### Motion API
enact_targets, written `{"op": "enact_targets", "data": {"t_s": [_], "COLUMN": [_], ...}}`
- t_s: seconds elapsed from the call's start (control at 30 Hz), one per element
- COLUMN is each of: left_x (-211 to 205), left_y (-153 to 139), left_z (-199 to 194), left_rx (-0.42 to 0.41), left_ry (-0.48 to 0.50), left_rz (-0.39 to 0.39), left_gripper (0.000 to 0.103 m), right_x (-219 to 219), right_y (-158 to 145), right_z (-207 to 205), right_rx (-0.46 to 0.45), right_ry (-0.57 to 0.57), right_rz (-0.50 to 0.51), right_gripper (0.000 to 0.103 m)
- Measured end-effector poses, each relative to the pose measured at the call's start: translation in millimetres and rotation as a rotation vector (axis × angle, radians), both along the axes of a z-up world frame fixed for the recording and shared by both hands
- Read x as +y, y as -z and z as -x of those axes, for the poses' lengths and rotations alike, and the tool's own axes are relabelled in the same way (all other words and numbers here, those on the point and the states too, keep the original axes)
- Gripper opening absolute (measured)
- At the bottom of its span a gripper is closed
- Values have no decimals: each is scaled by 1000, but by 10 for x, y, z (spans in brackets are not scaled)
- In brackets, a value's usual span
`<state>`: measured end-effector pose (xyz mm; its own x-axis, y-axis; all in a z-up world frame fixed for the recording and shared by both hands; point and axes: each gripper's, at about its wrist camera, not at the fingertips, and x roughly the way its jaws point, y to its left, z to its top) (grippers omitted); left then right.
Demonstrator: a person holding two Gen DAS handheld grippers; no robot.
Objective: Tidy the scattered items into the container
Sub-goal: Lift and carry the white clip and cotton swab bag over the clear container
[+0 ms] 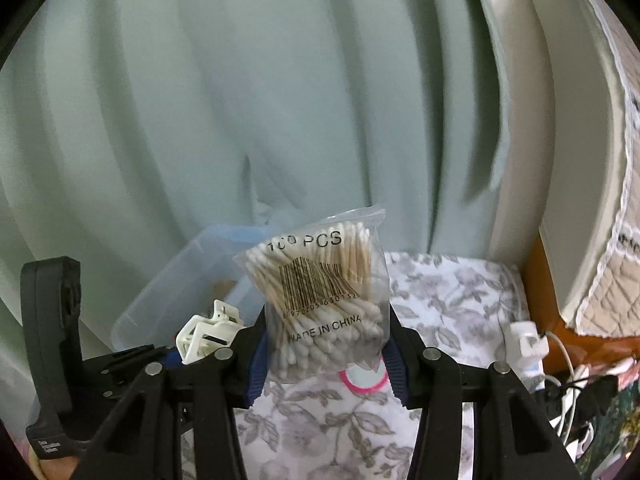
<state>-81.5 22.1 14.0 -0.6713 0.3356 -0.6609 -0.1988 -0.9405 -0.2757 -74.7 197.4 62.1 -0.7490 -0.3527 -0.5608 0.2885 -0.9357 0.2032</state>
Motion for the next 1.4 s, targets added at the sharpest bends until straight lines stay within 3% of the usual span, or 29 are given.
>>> {"op": "enact_targets", "data": {"t_s": [0.4, 0.77, 1.13, 1.4], "left_x": [-450, -909, -1366, -1609], "left_y": [-421, -649, -573, -389], "left_z": [-204, -374, -323, -217], "left_rx": [103, 162, 147, 102], "left_ry": [-101, -196, -291, -333], "left_rz": [-1, -1, -6, -18], "left_gripper": [32, 32, 32, 32], "right_x": [-335, -795, -1331, -1600], "right_y": [-498, -702, -682, -469], "right_z": [-112, -81, 74, 237], "right_rx": [118, 161, 146, 102], "right_ry": [-81, -183, -293, -341], "right_rz": [17, 12, -24, -59], "right_gripper": [52, 52, 52, 52]}}
